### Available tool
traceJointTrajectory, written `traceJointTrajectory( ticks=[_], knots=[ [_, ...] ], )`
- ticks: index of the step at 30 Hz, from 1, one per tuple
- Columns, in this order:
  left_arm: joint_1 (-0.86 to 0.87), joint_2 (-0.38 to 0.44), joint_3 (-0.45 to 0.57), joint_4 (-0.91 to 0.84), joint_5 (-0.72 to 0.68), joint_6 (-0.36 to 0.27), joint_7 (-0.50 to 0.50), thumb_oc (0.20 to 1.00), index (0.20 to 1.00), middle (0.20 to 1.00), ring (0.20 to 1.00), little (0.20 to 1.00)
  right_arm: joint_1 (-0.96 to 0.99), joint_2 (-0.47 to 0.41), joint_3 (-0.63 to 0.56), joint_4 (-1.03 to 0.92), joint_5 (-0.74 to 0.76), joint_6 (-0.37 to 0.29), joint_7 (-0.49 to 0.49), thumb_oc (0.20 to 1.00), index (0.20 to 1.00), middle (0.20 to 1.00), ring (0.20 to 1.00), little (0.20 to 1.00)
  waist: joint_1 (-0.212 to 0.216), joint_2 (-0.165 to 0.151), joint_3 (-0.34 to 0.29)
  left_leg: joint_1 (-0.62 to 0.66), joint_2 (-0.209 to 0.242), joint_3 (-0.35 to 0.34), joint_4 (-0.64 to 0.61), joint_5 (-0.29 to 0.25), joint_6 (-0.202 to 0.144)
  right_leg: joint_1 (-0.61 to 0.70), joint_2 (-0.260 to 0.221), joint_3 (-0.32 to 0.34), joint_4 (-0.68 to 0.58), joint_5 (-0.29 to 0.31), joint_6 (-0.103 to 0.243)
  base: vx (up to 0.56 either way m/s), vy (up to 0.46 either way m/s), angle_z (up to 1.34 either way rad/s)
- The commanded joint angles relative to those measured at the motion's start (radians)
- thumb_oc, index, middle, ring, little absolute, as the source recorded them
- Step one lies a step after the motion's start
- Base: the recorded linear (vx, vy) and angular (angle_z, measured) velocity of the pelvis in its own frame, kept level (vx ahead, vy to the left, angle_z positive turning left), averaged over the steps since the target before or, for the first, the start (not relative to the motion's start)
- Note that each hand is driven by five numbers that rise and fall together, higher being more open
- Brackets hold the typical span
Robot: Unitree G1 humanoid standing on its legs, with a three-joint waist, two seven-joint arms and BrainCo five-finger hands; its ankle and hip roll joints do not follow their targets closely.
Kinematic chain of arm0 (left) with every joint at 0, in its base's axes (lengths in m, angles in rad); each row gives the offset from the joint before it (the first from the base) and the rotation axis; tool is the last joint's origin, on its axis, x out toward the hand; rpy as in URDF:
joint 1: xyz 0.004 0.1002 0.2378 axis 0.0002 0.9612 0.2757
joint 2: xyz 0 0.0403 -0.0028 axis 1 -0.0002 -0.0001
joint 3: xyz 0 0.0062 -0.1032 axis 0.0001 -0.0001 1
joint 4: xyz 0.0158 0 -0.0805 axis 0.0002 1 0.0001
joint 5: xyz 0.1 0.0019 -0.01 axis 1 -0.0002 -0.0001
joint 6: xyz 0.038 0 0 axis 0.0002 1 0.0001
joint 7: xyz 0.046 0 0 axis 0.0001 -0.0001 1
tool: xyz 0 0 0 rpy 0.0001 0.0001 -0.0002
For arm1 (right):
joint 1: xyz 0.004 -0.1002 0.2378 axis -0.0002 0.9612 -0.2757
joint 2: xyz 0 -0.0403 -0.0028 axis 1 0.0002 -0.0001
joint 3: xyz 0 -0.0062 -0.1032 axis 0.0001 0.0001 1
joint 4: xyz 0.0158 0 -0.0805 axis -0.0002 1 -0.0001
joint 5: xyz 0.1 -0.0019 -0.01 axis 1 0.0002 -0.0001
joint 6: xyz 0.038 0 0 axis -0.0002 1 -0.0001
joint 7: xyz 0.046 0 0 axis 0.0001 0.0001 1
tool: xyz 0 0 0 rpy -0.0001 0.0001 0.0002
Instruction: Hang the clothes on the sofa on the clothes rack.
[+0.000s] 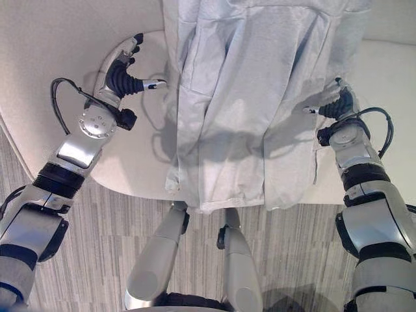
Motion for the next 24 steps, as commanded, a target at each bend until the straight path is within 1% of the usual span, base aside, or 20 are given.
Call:
traceJointTrajectory(
  ticks=[1, 5, 10, 13, 17, 19, 24],
  knots=[
    [-0.007, -0.029, -0.010, -0.033, 0.040, -0.020, -0.009, 1.000, 1.000, 1.000, 1.000, 1.000, -0.037, -0.080, 0.035, 0.017, 0.037, -0.022, -0.007, 1.000, 1.000, 1.000, 1.000, 1.000, 0.020, 0.101, -0.031, 0.097, 0.047, -0.106, -0.126, -0.096, -0.039, 0.062, -0.021, 0.018, 0.002, -0.100, -0.020, 0.00, 0.000, 0.00],
    [0.011, -0.033, -0.024, -0.057, 0.048, -0.014, -0.022, 1.000, 1.000, 1.000, 1.000, 1.000, -0.041, -0.067, 0.037, 0.048, 0.046, -0.022, -0.003, 1.000, 1.000, 1.000, 1.000, 1.000, 0.026, 0.114, -0.031, 0.088, 0.044, -0.107, -0.126, -0.092, -0.039, 0.055, -0.023, 0.015, 0.002, -0.099, -0.019, 0.00, 0.000, 0.00],
    [0.007, -0.029, -0.042, -0.050, 0.047, -0.012, -0.023, 1.000, 1.000, 1.000, 1.000, 1.000, -0.036, -0.059, 0.043, 0.026, 0.043, -0.021, -0.004, 1.000, 1.000, 1.000, 1.000, 1.000, 0.029, 0.125, -0.031, 0.075, 0.046, -0.109, -0.126, -0.088, -0.039, 0.041, -0.026, 0.016, 0.002, -0.099, -0.018, 0.00, 0.000, 0.00],
    [0.010, -0.027, -0.038, -0.045, 0.043, -0.012, -0.019, 1.000, 1.000, 1.000, 1.000, 1.000, -0.037, -0.061, 0.046, 0.006, 0.041, -0.021, -0.007, 1.000, 1.000, 1.000, 1.000, 1.000, 0.028, 0.124, -0.031, 0.065, 0.047, -0.109, -0.126, -0.087, -0.041, 0.034, -0.027, 0.016, 0.002, -0.101, -0.018, 0.00, 0.000, 0.00],
    [-0.003, -0.023, -0.049, -0.013, 0.041, -0.013, -0.011, 1.000, 1.000, 1.000, 1.000, 1.000, -0.044, -0.037, 0.046, -0.040, 0.038, -0.020, -0.018, 1.000, 1.000, 1.000, 1.000, 1.000, 0.023, 0.122, -0.031, 0.049, 0.049, -0.114, -0.126, -0.084, -0.043, 0.019, -0.028, 0.014, 0.002, -0.100, -0.018, 0.00, 0.000, 0.00],
    [-0.025, -0.006, -0.067, 0.021, 0.047, -0.012, -0.001, 1.000, 1.000, 1.000, 1.000, 1.000, -0.043, -0.009, 0.038, -0.094, 0.034, -0.018, -0.021, 1.000, 1.000, 1.000, 1.000, 1.000, 0.021, 0.122, -0.031, 0.043, 0.050, -0.113, -0.126, -0.084, -0.043, 0.014, -0.028, 0.016, 0.002, -0.099, -0.018, 0.00, 0.000, 0.00],
    [-0.056, 0.003, -0.098, 0.006, 0.056, -0.012, 0.006, 1.000, 1.000, 1.000, 1.000, 1.000, -0.046, 0.005, 0.031, -0.113, 0.028, -0.014, -0.024, 1.000, 1.000, 1.000, 1.000, 1.000, 0.025, 0.117, -0.031, 0.038, 0.051, -0.118, -0.126, -0.082, -0.044, 0.009, -0.026, 0.017, 0.002, -0.097, -0.019, 0.00, 0.000, 0.00]
  ],
)
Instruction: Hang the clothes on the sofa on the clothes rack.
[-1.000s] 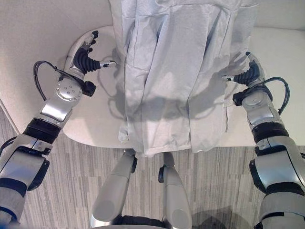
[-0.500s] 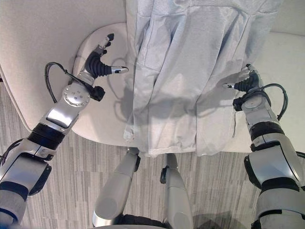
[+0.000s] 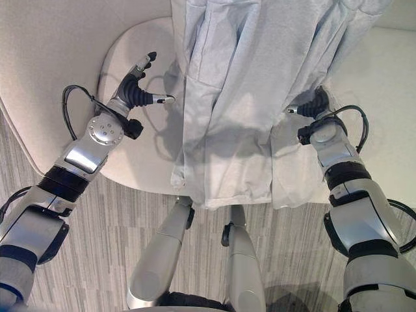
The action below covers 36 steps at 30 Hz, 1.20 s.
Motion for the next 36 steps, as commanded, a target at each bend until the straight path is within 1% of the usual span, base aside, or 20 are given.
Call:
traceJointTrajectory(
  ticks=[1, 8, 11, 18, 21, 24, 28, 35, 36],
  knots=[
    [-0.055, -0.009, -0.031, -0.041, 0.051, -0.028, 0.021, 1.000, 1.000, 1.000, 1.000, 1.000, -0.038, -0.051, 0.002, -0.013, 0.013, -0.019, -0.022, 1.000, 1.000, 1.000, 1.000, 1.000, 0.007, 0.091, -0.029, 0.119, 0.053, -0.116, -0.161, -0.079, -0.039, 0.073, -0.027, 0.013, 0.003, -0.107, -0.018, 0.00, 0.000, 0.00],
    [-0.103, -0.027, -0.077, -0.014, 0.057, -0.025, 0.033, 1.000, 1.000, 1.000, 1.000, 1.000, -0.032, -0.039, -0.004, -0.026, 0.014, -0.018, -0.022, 1.000, 1.000, 1.000, 1.000, 1.000, 0.003, 0.081, -0.029, 0.120, 0.055, -0.119, -0.161, -0.079, -0.041, 0.072, -0.026, 0.014, 0.003, -0.105, -0.016, 0.00, 0.000, 0.00],
    [-0.187, -0.012, -0.134, 0.076, 0.074, -0.023, 0.061, 1.000, 1.000, 1.000, 1.000, 1.000, -0.020, -0.034, -0.020, -0.070, 0.009, -0.017, -0.027, 1.000, 1.000, 1.000, 1.000, 1.000, -0.007, 0.069, -0.029, 0.112, 0.056, -0.122, -0.161, -0.081, -0.043, 0.061, -0.026, 0.015, 0.003, -0.104, -0.018, 0.00, -0.025, 0.00],
    [-0.264, -0.019, -0.175, 0.168, 0.091, -0.019, 0.101, 1.000, 1.000, 1.000, 1.000, 1.000, 0.011, -0.034, -0.058, -0.107, 0.004, -0.014, -0.039, 1.000, 1.000, 1.000, 1.000, 1.000, -0.014, 0.058, -0.029, 0.103, 0.055, -0.131, -0.161, -0.084, -0.044, 0.051, -0.024, 0.014, 0.003, -0.101, -0.020, 0.01, -0.030, -0.01],
    [-0.257, -0.039, -0.155, 0.167, 0.087, -0.022, 0.108, 1.000, 1.000, 1.000, 1.000, 1.000, 0.034, -0.030, -0.074, -0.130, -0.005, -0.013, -0.040, 1.000, 1.000, 1.000, 1.000, 1.000, -0.014, 0.052, -0.029, 0.102, 0.056, -0.137, -0.161, -0.085, -0.046, 0.047, -0.022, 0.017, 0.003, -0.100, -0.021, 0.01, -0.042, 0.01],
    [-0.258, -0.057, -0.157, 0.167, 0.086, -0.021, 0.111, 1.000, 1.000, 1.000, 1.000, 1.000, 0.045, -0.033, -0.082, -0.133, -0.009, -0.011, -0.042, 1.000, 1.000, 1.000, 1.000, 1.000, -0.016, 0.048, -0.029, 0.100, 0.058, -0.139, -0.161, -0.085, -0.046, 0.048, -0.019, 0.018, 0.003, -0.099, -0.021, 0.00, -0.039, 0.00],
    [-0.255, -0.062, -0.152, 0.167, 0.084, -0.020, 0.112, 1.000, 1.000, 1.000, 1.000, 1.000, 0.051, -0.035, -0.086, -0.129, -0.011, -0.012, -0.041, 1.000, 1.000, 1.000, 1.000, 1.000, -0.017, 0.044, -0.029, 0.102, 0.058, -0.139, -0.161, -0.085, -0.046, 0.051, -0.016, 0.018, 0.003, -0.097, -0.021, 0.00, -0.027, 0.00],
    [-0.245, -0.073, -0.153, 0.192, 0.076, -0.014, 0.112, 1.000, 1.000, 1.000, 1.000, 1.000, 0.061, -0.021, -0.087, -0.133, -0.015, -0.007, -0.032, 1.000, 1.000, 1.000, 1.000, 1.000, -0.014, 0.046, -0.029, 0.108, 0.063, -0.143, -0.161, -0.083, -0.041, 0.055, -0.005, 0.017, 0.003, -0.096, -0.023, 0.00, -0.052, 0.00],
    [-0.228, -0.076, -0.160, 0.154, 0.077, -0.009, 0.097, 1.000, 1.000, 1.000, 1.000, 1.000, 0.063, -0.017, -0.085, -0.128, -0.014, -0.007, -0.029, 1.000, 1.000, 1.000, 1.000, 1.000, -0.010, 0.050, -0.029, 0.113, 0.064, -0.145, -0.161, -0.081, -0.040, 0.059, -0.001, 0.018, 0.003, -0.095, -0.022, 0.01, -0.042, 0.00]
  ],
)
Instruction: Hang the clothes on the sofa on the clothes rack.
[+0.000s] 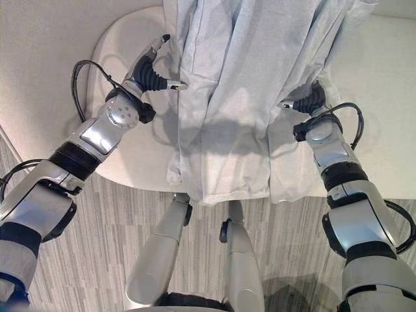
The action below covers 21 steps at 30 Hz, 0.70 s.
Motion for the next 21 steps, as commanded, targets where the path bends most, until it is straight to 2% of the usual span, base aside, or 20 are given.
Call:
traceJointTrajectory(
  ticks=[1, 7, 12, 16, 21],
  knots=[
    [0.001, -0.034, 0.033, -0.035, 0.046, -0.023, 0.014, 1.000, 1.000, 1.000, 1.000, 1.000, 0.040, -0.036, -0.042, -0.044, -0.011, -0.011, -0.015, 1.000, 1.000, 1.000, 1.000, 1.000, 0.019, 0.068, -0.030, 0.159, 0.064, -0.145, -0.193, -0.083, -0.046, 0.091, -0.004, 0.016, 0.002, -0.110, -0.026, 0.01, -0.077, 0.00],
    [0.068, -0.002, 0.035, -0.222, 0.082, -0.010, -0.026, 1.000, 1.000, 1.000, 1.000, 1.000, 0.056, -0.046, -0.050, 0.004, -0.005, -0.009, -0.005, 1.000, 1.000, 1.000, 1.000, 1.000, 0.043, 0.091, -0.030, 0.174, 0.062, -0.141, -0.193, -0.078, -0.037, 0.112, 0.001, 0.012, 0.002, -0.108, -0.024, 0.01, -0.051, 0.00],
    [0.122, 0.010, 0.050, -0.314, 0.096, -0.001, -0.048, 1.000, 1.000, 1.000, 1.000, 1.000, 0.071, -0.036, -0.058, 0.034, 0.003, -0.010, 0.003, 1.000, 1.000, 1.000, 1.000, 1.000, 0.060, 0.112, -0.030, 0.193, 0.062, -0.137, -0.193, -0.074, -0.029, 0.134, 0.006, 0.013, 0.002, -0.107, -0.023, 0.01, -0.051, 0.00],
    [0.150, 0.007, 0.047, -0.335, 0.095, 0.002, -0.068, 1.000, 1.000, 1.000, 1.000, 1.000, 0.070, -0.032, -0.053, 0.055, 0.005, -0.012, 0.010, 1.000, 1.000, 1.000, 1.000, 1.000, 0.066, 0.123, -0.030, 0.200, 0.063, -0.136, -0.193, -0.072, -0.027, 0.141, 0.008, 0.014, 0.002, -0.105, -0.022, 0.00, -0.010, 0.00],
    [0.155, -0.015, 0.010, -0.269, 0.097, 0.007, -0.077, 1.000, 1.000, 1.000, 1.000, 1.000, 0.050, -0.036, -0.025, 0.048, 0.007, -0.013, 0.011, 1.000, 1.000, 1.000, 1.000, 1.000, 0.059, 0.126, -0.030, 0.182, 0.071, -0.142, -0.193, -0.068, -0.027, 0.124, 0.013, 0.012, 0.002, -0.109, -0.023, 0.00, -0.006, 0.00]
  ],
)
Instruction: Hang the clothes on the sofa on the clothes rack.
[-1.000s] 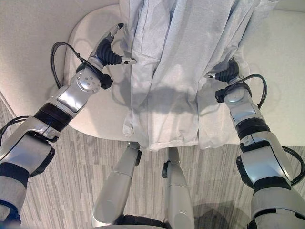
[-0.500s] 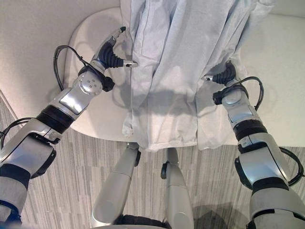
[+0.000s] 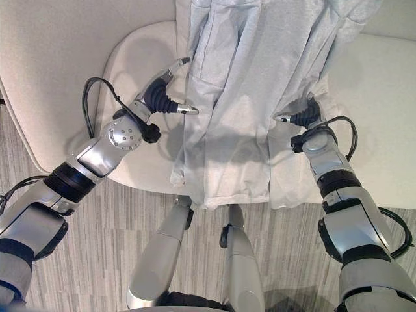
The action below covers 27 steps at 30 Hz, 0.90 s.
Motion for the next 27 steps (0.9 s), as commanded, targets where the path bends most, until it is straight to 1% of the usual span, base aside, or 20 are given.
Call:
traceJointTrajectory(
  ticks=[1, 2, 3, 9, 16, 24, 27],
  knots=[
    [-0.028, -0.068, 0.014, 0.069, 0.053, -0.026, 0.013, 1.000, 1.000, 1.000, 1.000, 1.000, 0.005, -0.068, -0.021, -0.015, 0.006, -0.014, -0.012, 1.000, 1.000, 1.000, 1.000, 1.000, 0.019, 0.109, -0.029, 0.111, 0.065, -0.143, -0.170, -0.069, -0.014, 0.064, 0.008, 0.011, 0.002, -0.109, -0.021, 0.00, 0.000, 0.00],
    [-0.035, -0.067, 0.010, 0.092, 0.056, -0.025, 0.019, 1.000, 1.000, 1.000, 1.000, 1.000, 0.006, -0.069, -0.021, -0.023, 0.006, -0.015, -0.013, 1.000, 1.000, 1.000, 1.000, 1.000, 0.017, 0.106, -0.029, 0.105, 0.067, -0.145, -0.170, -0.069, -0.016, 0.058, 0.009, 0.010, 0.002, -0.109, -0.021, -0.01, -0.036, -0.01],
    [-0.044, -0.067, 0.008, 0.155, 0.060, -0.024, 0.035, 1.000, 1.000, 1.000, 1.000, 1.000, 0.011, -0.071, -0.023, -0.049, 0.002, -0.014, -0.019, 1.000, 1.000, 1.000, 1.000, 1.000, 0.011, 0.100, -0.029, 0.093, 0.069, -0.150, -0.170, -0.068, -0.018, 0.049, 0.008, 0.009, 0.002, -0.108, -0.021, -0.01, -0.037, -0.01],
    [-0.057, -0.077, 0.016, 0.343, 0.065, -0.026, 0.073, 1.000, 1.000, 1.000, 1.000, 1.000, 0.039, -0.079, -0.044, -0.120, -0.009, -0.012, -0.039, 1.000, 1.000, 1.000, 1.000, 1.000, -0.011, 0.082, -0.029, 0.072, 0.069, -0.159, -0.170, -0.068, -0.028, 0.032, 0.005, 0.008, 0.002, -0.105, -0.022, 0.00, -0.005, 0.00],
    [-0.093, -0.084, 0.015, 0.420, 0.047, -0.031, 0.099, 1.000, 1.000, 1.000, 1.000, 1.000, 0.042, -0.073, -0.054, -0.146, -0.014, -0.012, -0.048, 1.000, 1.000, 1.000, 1.000, 1.000, -0.022, 0.075, -0.029, 0.069, 0.070, -0.161, -0.170, -0.070, -0.032, 0.026, 0.003, 0.008, 0.002, -0.104, -0.022, 0.00, 0.000, 0.00],
    [-0.239, -0.087, -0.034, 0.515, 0.006, -0.040, 0.143, 1.000, 1.000, 1.000, 1.000, 1.000, 0.030, -0.047, -0.052, -0.129, -0.012, -0.012, -0.045, 1.000, 1.000, 1.000, 1.000, 1.000, -0.027, 0.067, -0.029, 0.076, 0.071, -0.163, -0.170, -0.071, -0.035, 0.029, 0.003, 0.012, 0.002, -0.104, -0.024, 0.00, 0.000, 0.00],
    [-0.313, -0.104, -0.080, 0.521, -0.007, -0.044, 0.148, 1.000, 1.000, 1.000, 1.000, 1.000, 0.005, -0.022, -0.034, -0.083, -0.007, -0.011, -0.035, 1.000, 1.000, 1.000, 1.000, 1.000, -0.026, 0.070, -0.029, 0.084, 0.071, -0.161, -0.170, -0.072, -0.036, 0.034, 0.004, 0.013, 0.002, -0.102, -0.025, 0.00, -0.012, 0.00]
  ],
)
